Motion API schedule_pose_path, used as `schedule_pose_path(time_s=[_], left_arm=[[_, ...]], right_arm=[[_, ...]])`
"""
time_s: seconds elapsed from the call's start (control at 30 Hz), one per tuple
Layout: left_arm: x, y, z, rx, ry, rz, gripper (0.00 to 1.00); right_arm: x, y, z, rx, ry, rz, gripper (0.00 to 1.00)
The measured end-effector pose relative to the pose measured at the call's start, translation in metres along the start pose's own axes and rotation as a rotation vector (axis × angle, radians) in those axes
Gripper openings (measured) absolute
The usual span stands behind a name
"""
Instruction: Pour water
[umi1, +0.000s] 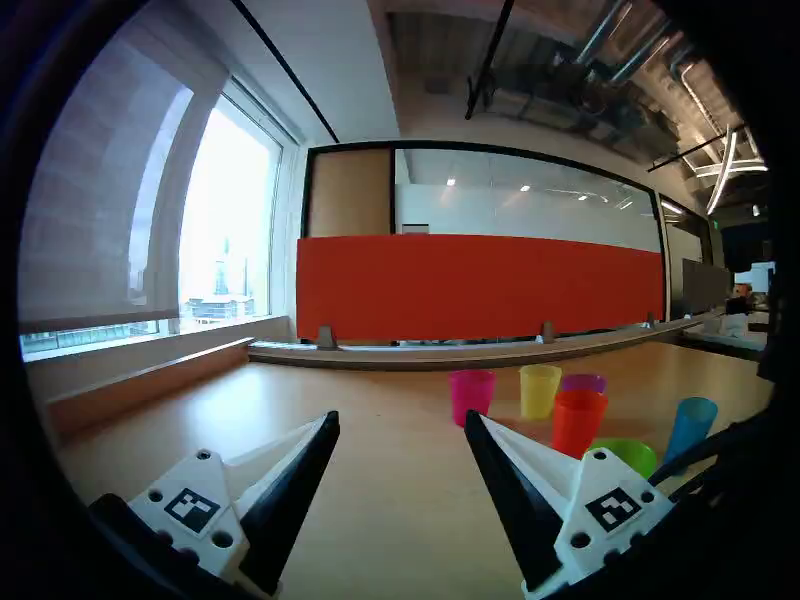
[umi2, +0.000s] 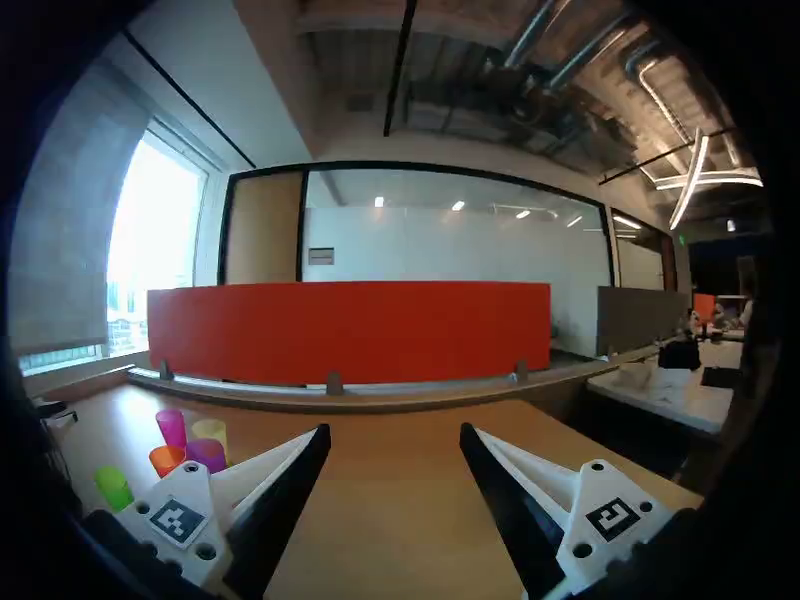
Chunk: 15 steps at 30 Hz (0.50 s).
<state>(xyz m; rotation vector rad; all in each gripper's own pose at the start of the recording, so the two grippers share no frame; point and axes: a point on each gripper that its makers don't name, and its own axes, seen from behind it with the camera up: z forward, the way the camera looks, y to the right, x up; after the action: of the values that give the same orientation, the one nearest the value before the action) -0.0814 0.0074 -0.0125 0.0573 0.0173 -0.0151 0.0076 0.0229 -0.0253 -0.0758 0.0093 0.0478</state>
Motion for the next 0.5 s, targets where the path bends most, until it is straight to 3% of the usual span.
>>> schedule_pose_path(time_s=[0.5], left_arm=[[-0.0016, 0.0037, 0.0014, -0.015, -0.002, 0.002, 0.93]], right_arm=[[-0.0031, 0.0021, -0.0062, 0.009, 0.006, -0.019, 1.00]])
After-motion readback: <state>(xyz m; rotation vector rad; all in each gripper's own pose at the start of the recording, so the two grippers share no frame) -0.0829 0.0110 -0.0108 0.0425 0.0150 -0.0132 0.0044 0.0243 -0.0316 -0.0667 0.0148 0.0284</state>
